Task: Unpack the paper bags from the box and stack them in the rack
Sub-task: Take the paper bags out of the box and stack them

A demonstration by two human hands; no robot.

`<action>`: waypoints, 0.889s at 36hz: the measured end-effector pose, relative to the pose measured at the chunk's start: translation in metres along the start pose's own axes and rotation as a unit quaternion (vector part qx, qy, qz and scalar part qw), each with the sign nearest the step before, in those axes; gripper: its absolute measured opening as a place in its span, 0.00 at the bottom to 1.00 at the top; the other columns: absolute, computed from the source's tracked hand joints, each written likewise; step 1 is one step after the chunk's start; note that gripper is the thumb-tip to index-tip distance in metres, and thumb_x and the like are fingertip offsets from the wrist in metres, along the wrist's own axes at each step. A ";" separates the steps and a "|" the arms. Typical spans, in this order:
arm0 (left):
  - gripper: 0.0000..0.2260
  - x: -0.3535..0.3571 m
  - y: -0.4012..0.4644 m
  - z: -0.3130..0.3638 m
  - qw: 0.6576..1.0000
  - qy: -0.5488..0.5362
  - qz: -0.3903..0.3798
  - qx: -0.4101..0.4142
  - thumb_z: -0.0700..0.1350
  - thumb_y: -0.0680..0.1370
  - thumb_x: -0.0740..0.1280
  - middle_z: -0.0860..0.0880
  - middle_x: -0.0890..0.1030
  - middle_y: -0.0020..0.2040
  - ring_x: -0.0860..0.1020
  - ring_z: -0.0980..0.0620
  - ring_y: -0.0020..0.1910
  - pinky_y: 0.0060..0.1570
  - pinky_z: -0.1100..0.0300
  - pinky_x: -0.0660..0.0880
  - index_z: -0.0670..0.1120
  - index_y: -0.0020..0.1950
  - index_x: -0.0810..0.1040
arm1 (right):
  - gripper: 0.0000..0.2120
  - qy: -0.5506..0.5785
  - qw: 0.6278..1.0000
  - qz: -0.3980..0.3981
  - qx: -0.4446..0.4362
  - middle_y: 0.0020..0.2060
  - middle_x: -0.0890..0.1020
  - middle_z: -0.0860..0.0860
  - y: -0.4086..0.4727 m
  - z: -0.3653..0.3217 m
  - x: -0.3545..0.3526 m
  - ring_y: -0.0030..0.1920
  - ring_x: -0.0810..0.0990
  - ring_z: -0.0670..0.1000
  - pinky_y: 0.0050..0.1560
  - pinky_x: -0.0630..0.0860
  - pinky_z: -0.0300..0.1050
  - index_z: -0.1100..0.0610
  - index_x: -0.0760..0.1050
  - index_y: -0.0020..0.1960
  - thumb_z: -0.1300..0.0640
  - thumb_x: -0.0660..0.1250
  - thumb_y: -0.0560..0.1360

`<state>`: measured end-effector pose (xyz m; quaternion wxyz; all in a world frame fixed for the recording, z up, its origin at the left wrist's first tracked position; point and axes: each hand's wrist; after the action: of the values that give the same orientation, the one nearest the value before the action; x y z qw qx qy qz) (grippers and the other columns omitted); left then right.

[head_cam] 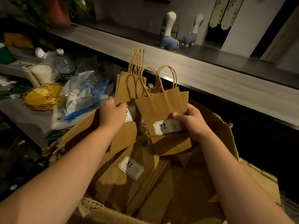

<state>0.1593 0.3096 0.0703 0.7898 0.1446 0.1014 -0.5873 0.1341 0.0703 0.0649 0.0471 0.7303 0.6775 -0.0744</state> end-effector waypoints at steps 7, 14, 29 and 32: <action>0.06 0.005 -0.007 0.003 0.982 -0.143 -0.091 -0.088 0.39 0.76 0.66 0.44 0.82 0.38 0.81 0.45 0.38 0.42 0.53 0.76 0.47 0.40 0.76 | 0.09 0.070 0.997 -0.029 0.004 0.54 0.83 0.56 -0.001 0.001 0.001 0.54 0.83 0.57 0.51 0.79 0.53 0.56 0.76 0.56 0.63 0.65 0.77; 0.02 0.009 -0.017 0.004 0.956 -0.184 -0.184 -0.134 0.40 0.76 0.66 0.43 0.83 0.42 0.82 0.44 0.42 0.48 0.50 0.77 0.44 0.46 0.77 | 0.11 0.149 0.988 -0.031 0.032 0.56 0.82 0.57 0.000 0.005 0.010 0.55 0.83 0.58 0.53 0.80 0.57 0.56 0.74 0.60 0.64 0.62 0.79; 0.17 0.032 -0.023 -0.015 0.965 -0.040 -0.230 -0.116 0.48 0.72 0.75 0.49 0.82 0.53 0.80 0.49 0.53 0.56 0.49 0.77 0.50 0.59 0.76 | 0.19 0.100 0.994 -0.027 0.024 0.61 0.75 0.53 0.000 0.017 0.044 0.57 0.81 0.53 0.53 0.81 0.49 0.51 0.61 0.67 0.63 0.62 0.80; 0.17 0.031 -0.020 -0.015 0.968 -0.043 -0.218 -0.114 0.45 0.72 0.74 0.49 0.81 0.52 0.79 0.49 0.53 0.53 0.54 0.76 0.49 0.59 0.76 | 0.18 0.107 0.992 -0.070 0.000 0.59 0.79 0.54 -0.002 0.013 0.042 0.57 0.82 0.52 0.51 0.81 0.46 0.52 0.67 0.67 0.66 0.59 0.80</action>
<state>0.1493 0.2819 0.0440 0.6573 0.0026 0.1625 -0.7359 0.1347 0.1093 0.0453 -0.0308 0.6851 0.7278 0.0016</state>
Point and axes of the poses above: each hand's wrist, its own y-axis towards the middle knuckle, its own x-axis out of the palm, z = x × y
